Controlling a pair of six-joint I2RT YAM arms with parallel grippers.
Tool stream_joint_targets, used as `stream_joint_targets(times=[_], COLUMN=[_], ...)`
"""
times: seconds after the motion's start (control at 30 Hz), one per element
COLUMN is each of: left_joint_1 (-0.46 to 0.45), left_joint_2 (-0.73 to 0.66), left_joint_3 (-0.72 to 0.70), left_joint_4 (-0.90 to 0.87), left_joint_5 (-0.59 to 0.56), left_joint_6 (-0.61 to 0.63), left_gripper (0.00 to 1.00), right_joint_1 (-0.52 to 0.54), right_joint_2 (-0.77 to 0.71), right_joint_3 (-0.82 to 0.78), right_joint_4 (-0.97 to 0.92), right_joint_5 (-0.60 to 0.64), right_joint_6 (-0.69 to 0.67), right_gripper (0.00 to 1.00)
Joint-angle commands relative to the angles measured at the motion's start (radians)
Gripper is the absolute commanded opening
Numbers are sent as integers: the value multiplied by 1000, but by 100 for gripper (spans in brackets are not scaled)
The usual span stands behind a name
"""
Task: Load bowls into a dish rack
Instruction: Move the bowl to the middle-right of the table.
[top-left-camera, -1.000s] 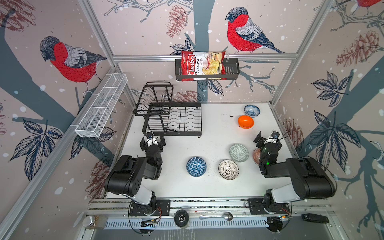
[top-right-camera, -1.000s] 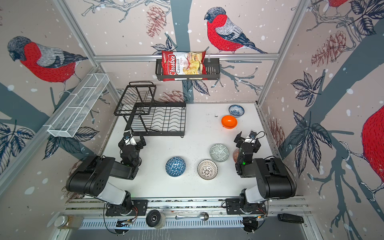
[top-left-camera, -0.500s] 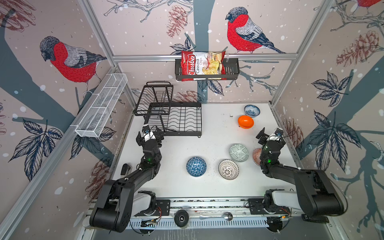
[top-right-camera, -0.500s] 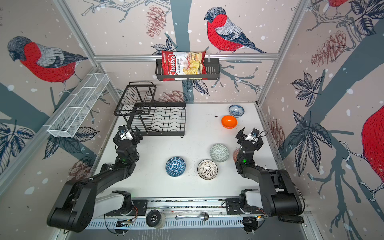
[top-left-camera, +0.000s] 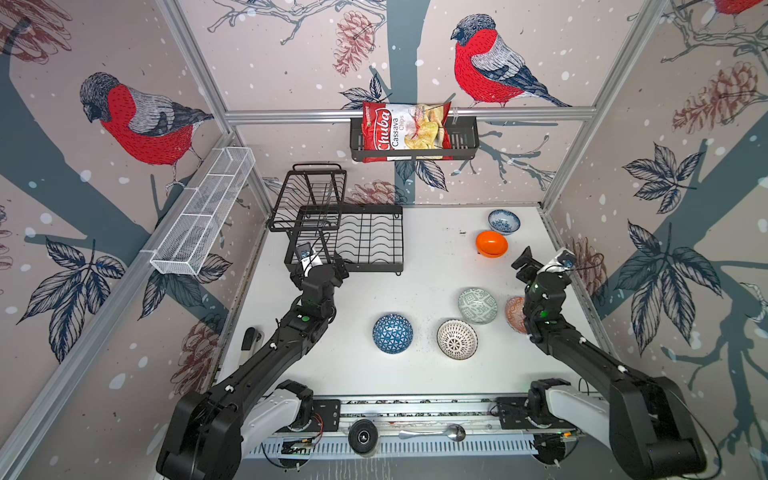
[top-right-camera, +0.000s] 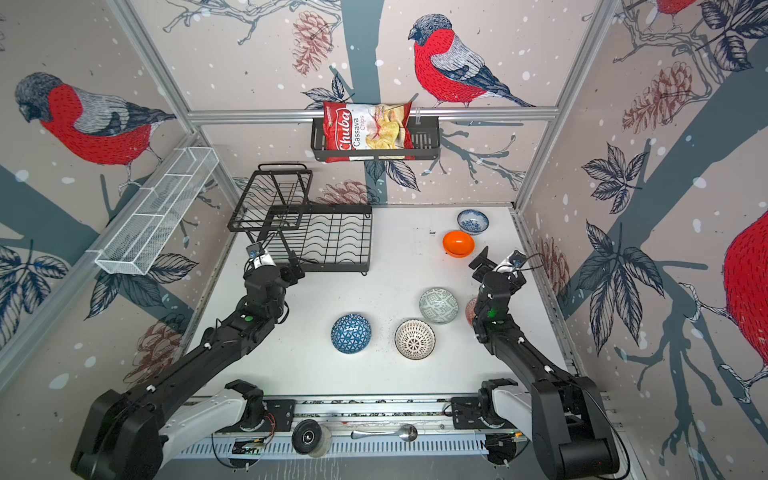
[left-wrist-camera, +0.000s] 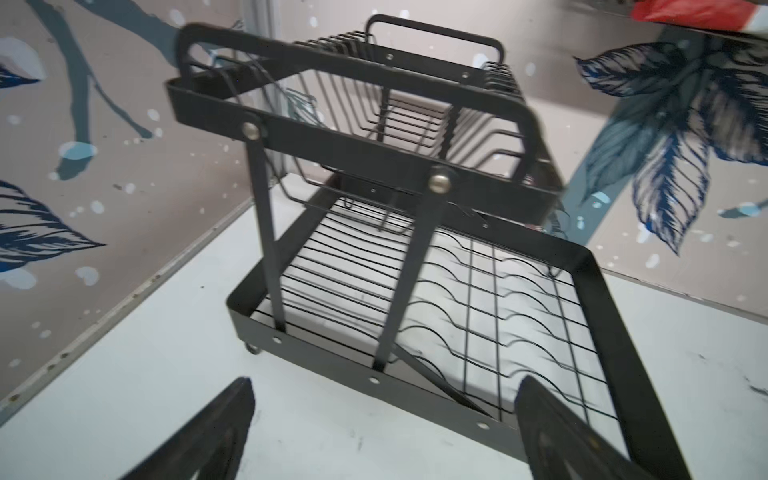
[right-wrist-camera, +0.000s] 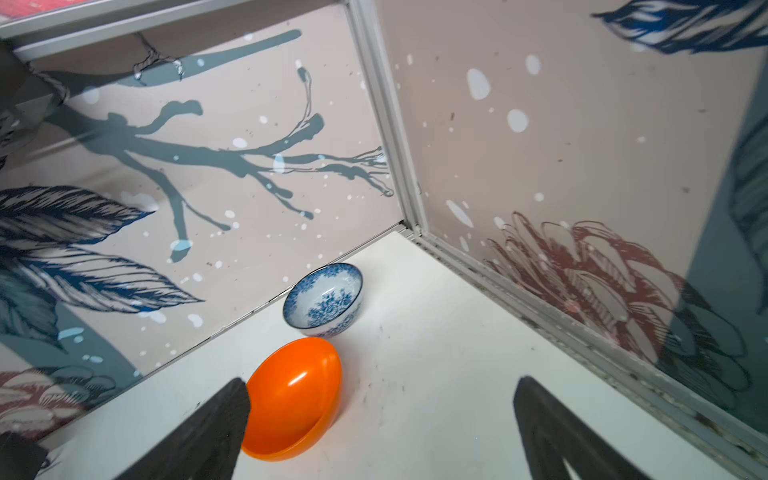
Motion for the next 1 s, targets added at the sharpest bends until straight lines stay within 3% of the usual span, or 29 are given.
stream_joint_targets(times=[0.0,0.17,0.3,0.43,0.5,0.73,0.97], left_joint_1=[-79,-210,-306,-424,-462,-468,-468], left_joint_2=[20,154,305,438,485,534,510], left_joint_3=[40,163,332,499,558,614,568], left_joint_4=[-80,-136,-243,-346,-386,-449,-415], left_joint_5=[-33,-7,56,-40,-26,194,300], left_joint_6=[-36,-18,-8,16,26,-99,-129], left_gripper=[98,98,98,98,98,98,97], right_joint_1=[9,58,77,101,117,191,206], right_joint_2=[26,16,37,51,49,45,90], right_joint_3=[78,123,186,195,182,165,158], right_joint_4=[-218,-345,-486,-579,-599,-645,-660], right_joint_5=[-65,-51,-133,-197,-219,-251,-289], right_joint_6=[72,84,72,77,81,79,85], right_gripper=[99,100,100,99,99,95,81])
